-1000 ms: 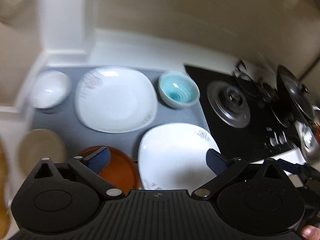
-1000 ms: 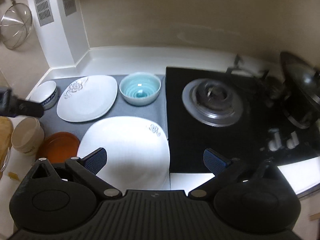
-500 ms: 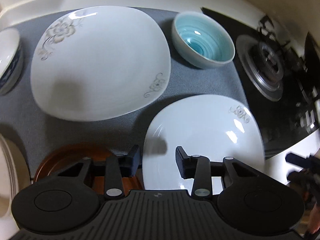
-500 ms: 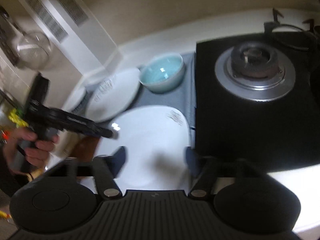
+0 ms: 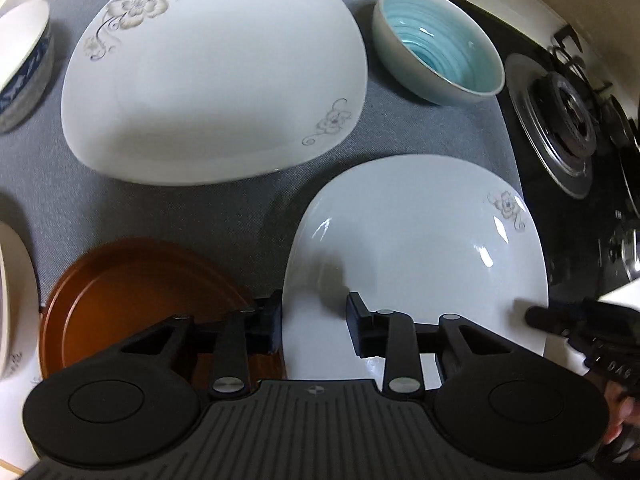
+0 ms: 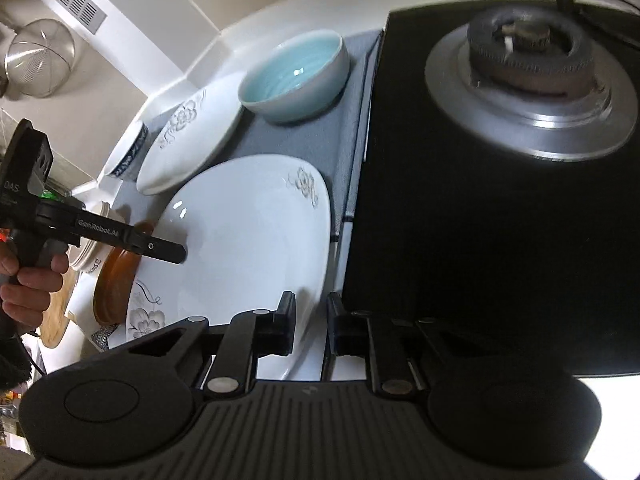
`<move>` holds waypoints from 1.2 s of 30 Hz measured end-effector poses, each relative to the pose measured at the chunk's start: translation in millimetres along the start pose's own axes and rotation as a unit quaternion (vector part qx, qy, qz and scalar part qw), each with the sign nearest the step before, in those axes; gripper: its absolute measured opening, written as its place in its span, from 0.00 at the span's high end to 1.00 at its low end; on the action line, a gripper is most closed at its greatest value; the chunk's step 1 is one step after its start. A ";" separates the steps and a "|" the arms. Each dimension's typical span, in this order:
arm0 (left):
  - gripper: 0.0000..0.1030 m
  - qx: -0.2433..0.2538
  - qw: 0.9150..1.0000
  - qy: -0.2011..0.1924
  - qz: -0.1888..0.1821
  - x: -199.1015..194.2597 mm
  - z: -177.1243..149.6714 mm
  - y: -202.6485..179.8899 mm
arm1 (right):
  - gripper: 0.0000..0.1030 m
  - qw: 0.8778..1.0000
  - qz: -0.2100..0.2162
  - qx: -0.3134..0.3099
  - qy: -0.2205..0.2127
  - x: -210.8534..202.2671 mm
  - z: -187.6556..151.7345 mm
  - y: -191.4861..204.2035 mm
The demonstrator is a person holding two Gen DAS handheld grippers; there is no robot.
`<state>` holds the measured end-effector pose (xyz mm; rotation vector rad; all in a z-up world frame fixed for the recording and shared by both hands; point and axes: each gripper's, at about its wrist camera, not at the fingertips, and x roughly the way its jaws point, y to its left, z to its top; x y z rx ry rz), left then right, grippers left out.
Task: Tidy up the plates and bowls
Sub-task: 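Reach both grippers to the rim of the square white plate and close them, then lift the square white plate with both grippers toward the other square plate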
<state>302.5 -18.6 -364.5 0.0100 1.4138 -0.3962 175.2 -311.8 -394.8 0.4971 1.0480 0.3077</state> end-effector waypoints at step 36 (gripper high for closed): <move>0.50 -0.069 0.993 0.006 -0.096 9.0 -24.5 -21.6 | 0.71 0.998 0.019 0.062 -0.003 -16.7 9.0 -39.2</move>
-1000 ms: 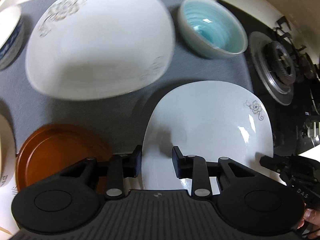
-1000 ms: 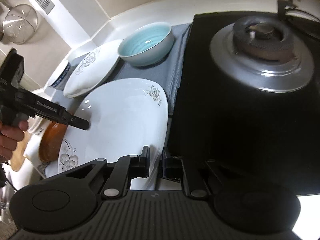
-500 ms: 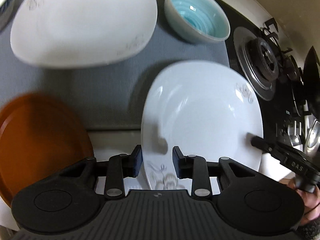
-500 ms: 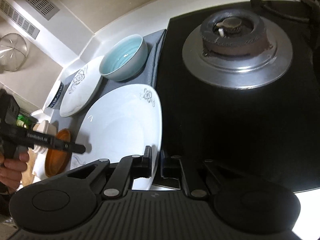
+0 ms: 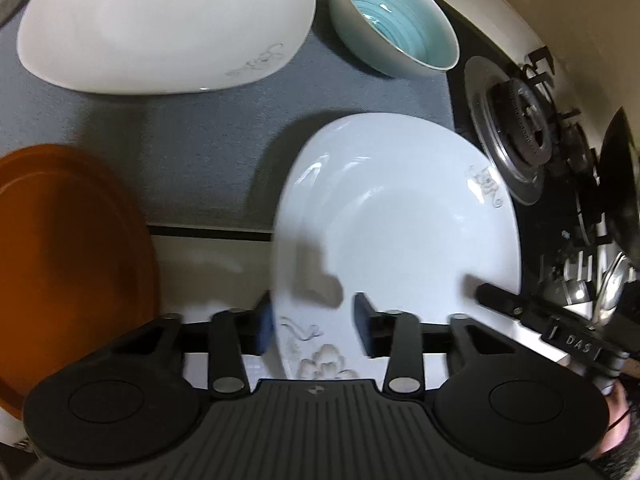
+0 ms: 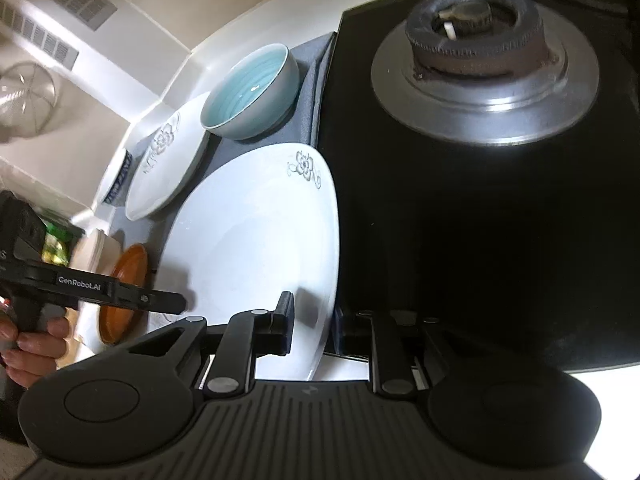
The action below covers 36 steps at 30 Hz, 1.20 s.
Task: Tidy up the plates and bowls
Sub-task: 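Lift the square white plate with both grippers toward the other square plate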
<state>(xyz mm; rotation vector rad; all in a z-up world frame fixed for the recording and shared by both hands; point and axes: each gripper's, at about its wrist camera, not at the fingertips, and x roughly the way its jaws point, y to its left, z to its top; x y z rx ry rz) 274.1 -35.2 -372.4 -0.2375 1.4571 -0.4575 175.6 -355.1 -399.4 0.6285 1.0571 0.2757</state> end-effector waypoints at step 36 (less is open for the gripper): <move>0.77 -0.015 0.991 -0.078 0.108 -57.6 -14.1 -37.0 | 0.81 0.993 0.107 0.056 -0.015 -19.4 -14.9 -3.8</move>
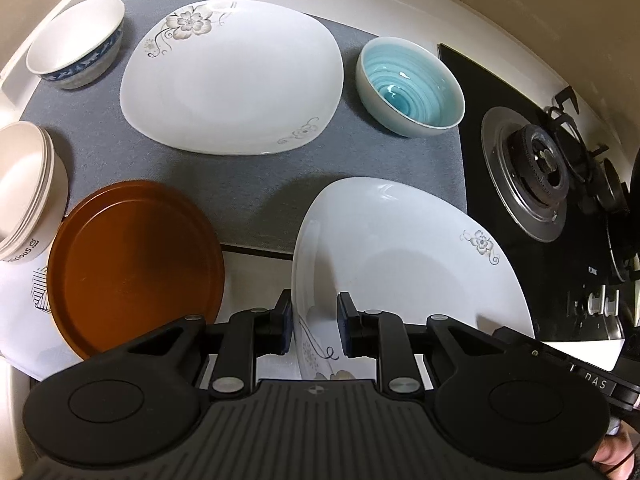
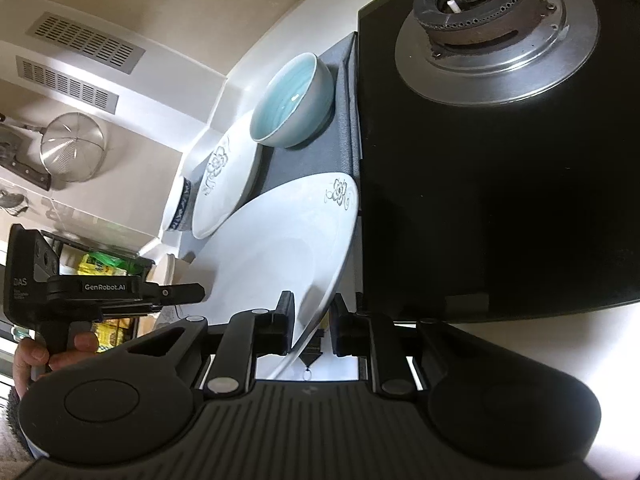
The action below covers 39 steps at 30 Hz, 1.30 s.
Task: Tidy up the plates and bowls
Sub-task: 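Lift the square white plate with both grippers toward the other square plate, then lower the plate onto the other square plate and open both grippers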
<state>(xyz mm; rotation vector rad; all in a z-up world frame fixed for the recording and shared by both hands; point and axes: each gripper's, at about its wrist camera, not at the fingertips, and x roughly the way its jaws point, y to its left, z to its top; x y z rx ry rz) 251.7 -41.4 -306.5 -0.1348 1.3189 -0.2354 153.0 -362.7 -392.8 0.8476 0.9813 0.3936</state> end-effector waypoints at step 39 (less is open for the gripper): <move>0.77 -0.035 0.999 -0.019 -0.019 -27.8 89.2 142.4 | 0.81 0.998 -0.028 -0.034 -0.033 126.7 26.3 125.8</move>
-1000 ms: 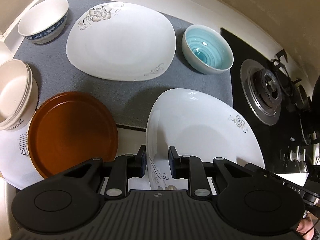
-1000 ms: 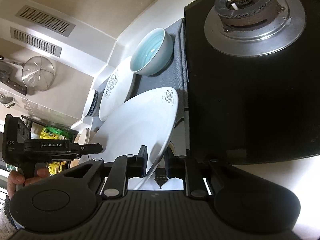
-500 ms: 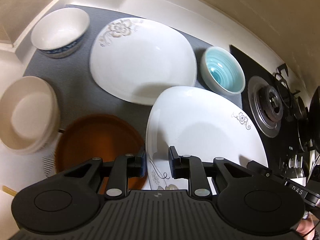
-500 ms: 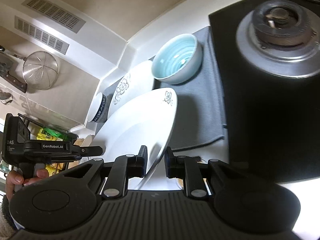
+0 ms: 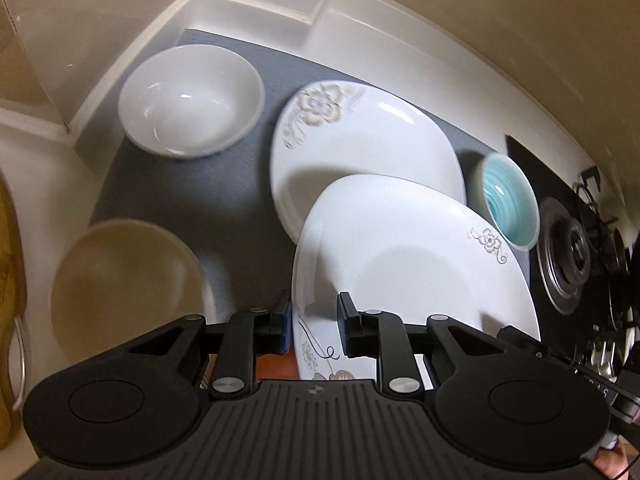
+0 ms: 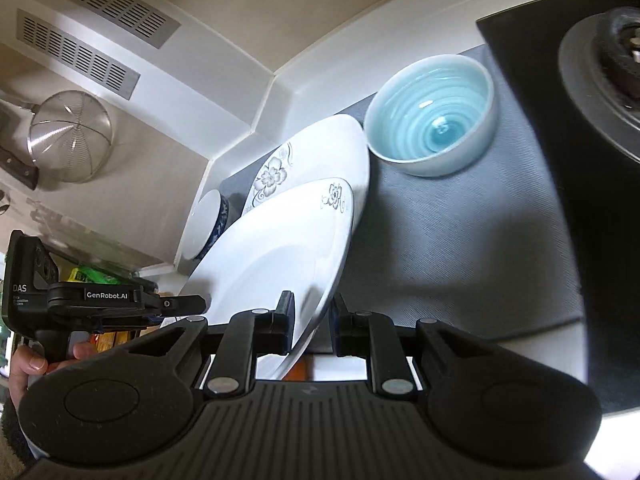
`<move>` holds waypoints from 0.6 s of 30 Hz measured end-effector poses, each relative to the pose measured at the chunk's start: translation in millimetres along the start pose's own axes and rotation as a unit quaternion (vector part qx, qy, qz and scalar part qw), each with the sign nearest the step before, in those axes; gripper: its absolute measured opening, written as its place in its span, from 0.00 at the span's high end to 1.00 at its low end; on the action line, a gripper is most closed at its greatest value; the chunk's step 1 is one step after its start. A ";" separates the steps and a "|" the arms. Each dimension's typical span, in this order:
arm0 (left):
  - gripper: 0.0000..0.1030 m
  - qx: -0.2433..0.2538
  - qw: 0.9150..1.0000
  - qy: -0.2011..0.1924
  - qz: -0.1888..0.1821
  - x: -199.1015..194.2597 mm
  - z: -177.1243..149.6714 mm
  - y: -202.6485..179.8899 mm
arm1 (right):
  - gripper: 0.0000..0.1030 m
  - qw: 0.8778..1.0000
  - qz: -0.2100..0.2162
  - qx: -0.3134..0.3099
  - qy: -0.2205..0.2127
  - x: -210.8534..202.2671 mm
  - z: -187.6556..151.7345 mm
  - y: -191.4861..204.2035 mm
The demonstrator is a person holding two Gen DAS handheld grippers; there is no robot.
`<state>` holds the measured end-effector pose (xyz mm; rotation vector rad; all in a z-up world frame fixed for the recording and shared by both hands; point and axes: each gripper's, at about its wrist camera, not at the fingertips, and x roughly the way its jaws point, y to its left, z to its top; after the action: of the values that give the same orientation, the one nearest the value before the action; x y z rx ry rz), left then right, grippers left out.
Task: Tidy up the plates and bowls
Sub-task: 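Lower the plate onto the other square plate and open both grippers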
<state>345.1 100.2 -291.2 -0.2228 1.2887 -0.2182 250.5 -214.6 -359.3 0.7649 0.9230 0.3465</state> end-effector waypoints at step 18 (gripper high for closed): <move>0.76 0.009 1.000 0.026 0.012 46.8 62.0 19.6 | 0.81 0.999 -0.040 0.013 0.002 75.0 45.7 -2.3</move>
<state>417.9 108.3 -323.6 -0.1876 1.3404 -0.2158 330.8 -193.4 -387.9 0.7491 0.9600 0.2664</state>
